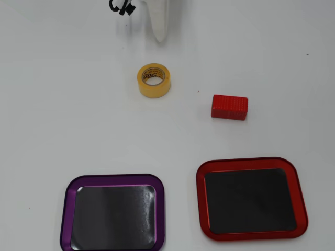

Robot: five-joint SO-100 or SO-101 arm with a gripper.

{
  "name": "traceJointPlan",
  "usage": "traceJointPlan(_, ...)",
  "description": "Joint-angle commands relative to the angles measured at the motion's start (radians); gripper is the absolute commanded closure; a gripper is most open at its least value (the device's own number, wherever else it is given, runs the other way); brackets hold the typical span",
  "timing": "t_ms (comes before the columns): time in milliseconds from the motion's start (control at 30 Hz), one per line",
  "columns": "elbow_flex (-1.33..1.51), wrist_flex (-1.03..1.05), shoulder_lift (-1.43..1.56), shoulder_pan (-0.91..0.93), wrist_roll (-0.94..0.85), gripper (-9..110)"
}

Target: Grasp a tape and put it in the right purple dish.

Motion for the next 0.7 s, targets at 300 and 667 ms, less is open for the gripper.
traceJointPlan(300,-0.064,-0.074,0.095,0.011,-0.083,101)
traceJointPlan(667,-0.189,-0.061,0.069,0.012,-0.213,93)
